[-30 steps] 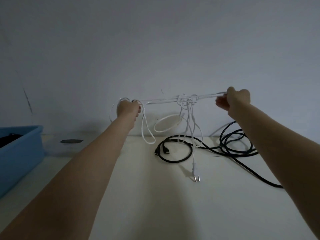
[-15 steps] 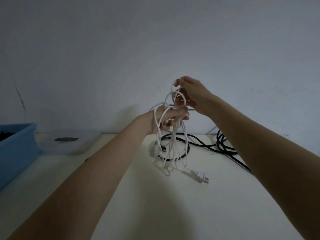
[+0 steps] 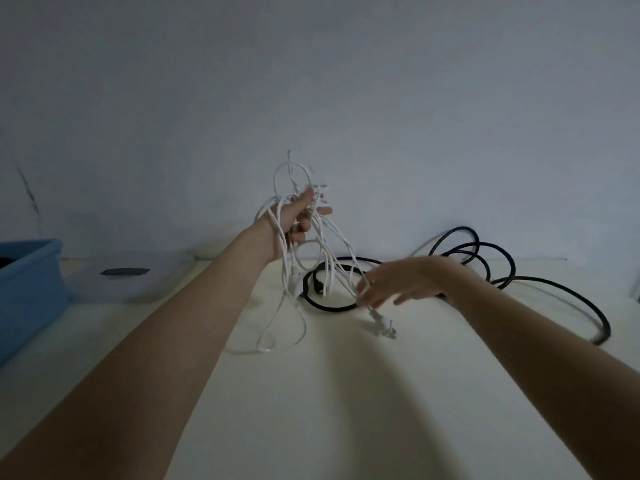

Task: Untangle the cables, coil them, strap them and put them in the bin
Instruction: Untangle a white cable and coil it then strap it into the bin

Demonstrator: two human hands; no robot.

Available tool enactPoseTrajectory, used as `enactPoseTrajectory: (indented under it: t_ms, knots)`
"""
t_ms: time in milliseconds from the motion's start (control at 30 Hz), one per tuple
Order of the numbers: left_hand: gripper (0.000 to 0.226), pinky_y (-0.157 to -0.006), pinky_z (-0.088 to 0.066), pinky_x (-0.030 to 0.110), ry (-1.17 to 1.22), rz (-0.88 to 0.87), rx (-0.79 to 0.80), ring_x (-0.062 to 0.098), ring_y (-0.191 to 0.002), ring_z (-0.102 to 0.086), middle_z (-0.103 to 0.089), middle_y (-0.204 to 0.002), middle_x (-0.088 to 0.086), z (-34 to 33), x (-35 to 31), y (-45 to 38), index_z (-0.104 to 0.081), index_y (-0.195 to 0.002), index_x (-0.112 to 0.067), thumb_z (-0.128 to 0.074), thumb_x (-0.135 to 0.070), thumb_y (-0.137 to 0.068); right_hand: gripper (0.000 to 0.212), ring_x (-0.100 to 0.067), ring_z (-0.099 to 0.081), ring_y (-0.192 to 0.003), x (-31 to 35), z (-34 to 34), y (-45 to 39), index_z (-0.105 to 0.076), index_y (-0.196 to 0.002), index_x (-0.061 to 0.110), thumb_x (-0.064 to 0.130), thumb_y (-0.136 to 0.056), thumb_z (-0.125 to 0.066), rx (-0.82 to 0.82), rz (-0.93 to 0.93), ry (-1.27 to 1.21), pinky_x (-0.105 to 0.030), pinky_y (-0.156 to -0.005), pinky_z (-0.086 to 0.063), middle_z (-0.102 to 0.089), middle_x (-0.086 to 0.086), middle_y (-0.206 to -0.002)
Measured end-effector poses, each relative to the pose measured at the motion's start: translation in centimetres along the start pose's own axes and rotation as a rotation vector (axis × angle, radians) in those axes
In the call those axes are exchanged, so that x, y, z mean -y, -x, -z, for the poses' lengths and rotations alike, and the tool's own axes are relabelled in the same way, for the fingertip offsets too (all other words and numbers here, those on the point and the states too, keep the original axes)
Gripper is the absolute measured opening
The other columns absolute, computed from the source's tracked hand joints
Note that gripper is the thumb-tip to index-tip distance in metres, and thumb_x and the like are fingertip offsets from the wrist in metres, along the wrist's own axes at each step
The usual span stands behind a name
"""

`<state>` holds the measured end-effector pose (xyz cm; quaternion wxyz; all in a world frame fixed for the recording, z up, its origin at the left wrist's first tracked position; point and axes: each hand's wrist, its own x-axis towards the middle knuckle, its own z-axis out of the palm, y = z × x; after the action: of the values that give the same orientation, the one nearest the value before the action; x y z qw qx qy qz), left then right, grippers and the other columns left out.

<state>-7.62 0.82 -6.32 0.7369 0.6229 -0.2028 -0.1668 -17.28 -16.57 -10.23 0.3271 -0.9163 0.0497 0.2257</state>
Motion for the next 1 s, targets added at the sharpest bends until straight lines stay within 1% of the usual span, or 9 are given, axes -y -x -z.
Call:
enactPoseTrajectory:
  t_ms: [167, 233, 333, 500, 600, 700, 800, 900, 1000]
  knots:
    - [0.023, -0.029, -0.023, 0.010, -0.067, -0.056, -0.112, -0.001, -0.031, -0.038, -0.065, -0.089, 0.007, 1.6, -0.9, -0.4, -0.055, -0.087, -0.012, -0.046, -0.031, -0.098, 0.013, -0.011, -0.058, -0.072, -1.6, -1.3, -1.9, -0.059, -0.087, 0.016, 0.017, -0.081, -0.070, -0.027, -0.051, 0.284, -0.018, -0.063, -0.051, -0.062, -0.004, -0.086]
    - [0.024, -0.030, -0.023, 0.009, -0.153, -0.030, -0.157, -0.001, -0.030, -0.039, -0.063, -0.078, 0.006, 2.0, -0.3, -0.5, -0.053, -0.081, -0.013, -0.053, -0.033, -0.095, 0.016, -0.011, -0.058, -0.062, -1.7, -0.9, -1.9, -0.054, -0.089, 0.014, 0.013, -0.082, -0.069, -0.166, -0.057, 0.299, -0.017, -0.050, -0.048, -0.059, -0.003, -0.076]
    - [0.025, -0.027, -0.026, 0.009, -0.124, 0.017, -0.222, 0.000, -0.026, -0.040, -0.053, -0.062, 0.008, 2.6, 0.9, -0.5, -0.047, -0.076, -0.011, -0.059, -0.024, -0.093, 0.017, -0.013, -0.059, -0.048, -2.1, 0.7, -1.5, -0.047, -0.089, 0.010, 0.006, -0.086, -0.063, -0.506, -0.016, -0.039, -0.019, -0.041, -0.046, -0.061, -0.008, -0.069]
    - [0.030, -0.026, -0.033, 0.012, -0.112, 0.104, -0.217, 0.005, -0.025, -0.046, -0.063, -0.061, 0.020, 3.4, 1.7, -0.6, -0.049, -0.079, -0.004, -0.058, -0.030, -0.092, 0.018, -0.017, -0.062, -0.050, -1.9, 2.3, 0.3, -0.050, -0.093, 0.006, 0.013, -0.087, -0.065, -0.802, 0.155, -0.464, -0.017, -0.046, -0.052, -0.067, -0.015, -0.071]
    - [0.033, -0.027, -0.034, 0.012, -0.026, 0.118, -0.175, 0.003, -0.028, -0.048, -0.065, -0.055, 0.013, 2.3, 1.6, -0.4, -0.047, -0.072, -0.009, -0.055, -0.034, -0.093, 0.013, -0.022, -0.064, -0.062, -1.4, 2.0, 0.8, -0.049, -0.096, 0.003, 0.001, -0.089, -0.060, -0.730, 0.308, -0.833, -0.019, -0.053, -0.056, -0.062, -0.022, -0.081]
    - [0.025, -0.028, -0.034, 0.011, 0.136, 0.056, -0.130, 0.007, -0.032, -0.055, -0.056, -0.079, 0.020, 0.7, 0.8, 0.3, -0.050, -0.081, -0.006, -0.050, -0.027, -0.096, 0.009, -0.023, -0.063, -0.068, -0.9, 1.5, 0.4, -0.049, -0.087, 0.003, 0.001, -0.091, -0.057, -0.675, 0.352, -0.932, -0.020, -0.055, -0.056, -0.060, -0.022, -0.082]
    - [0.023, -0.027, -0.033, 0.011, 0.135, 0.025, -0.091, 0.009, -0.035, -0.058, -0.051, -0.087, 0.021, -0.1, 0.1, 0.6, -0.052, -0.110, -0.009, -0.047, -0.028, -0.097, 0.016, -0.019, -0.058, -0.065, -0.7, 1.8, -0.8, -0.057, -0.093, 0.001, 0.014, -0.087, -0.065, -0.792, 0.189, -0.692, -0.022, -0.054, -0.054, -0.061, -0.017, -0.089]
    - [0.025, -0.025, -0.028, 0.012, 0.138, 0.034, -0.092, 0.008, -0.041, -0.062, -0.067, -0.073, 0.017, 0.2, -0.3, -0.1, -0.049, -0.100, -0.013, -0.048, -0.037, -0.095, 0.039, -0.026, -0.056, -0.071, -1.6, 2.2, -1.7, -0.066, -0.093, -0.005, 0.033, -0.083, -0.068, -0.834, -0.071, -0.204, -0.034, -0.068, -0.050, -0.058, -0.013, -0.082]
    - [0.025, -0.027, -0.030, 0.011, 0.190, -0.076, -0.194, 0.009, -0.042, -0.063, -0.067, -0.071, 0.014, 1.1, -1.3, -0.6, -0.048, -0.084, -0.011, -0.049, -0.033, -0.097, 0.037, -0.027, -0.053, -0.074, -3.0, 1.6, -1.8, -0.058, -0.072, 0.000, 0.035, -0.083, -0.066, -0.844, -0.181, 0.098, -0.027, -0.057, -0.039, -0.053, -0.012, -0.068]
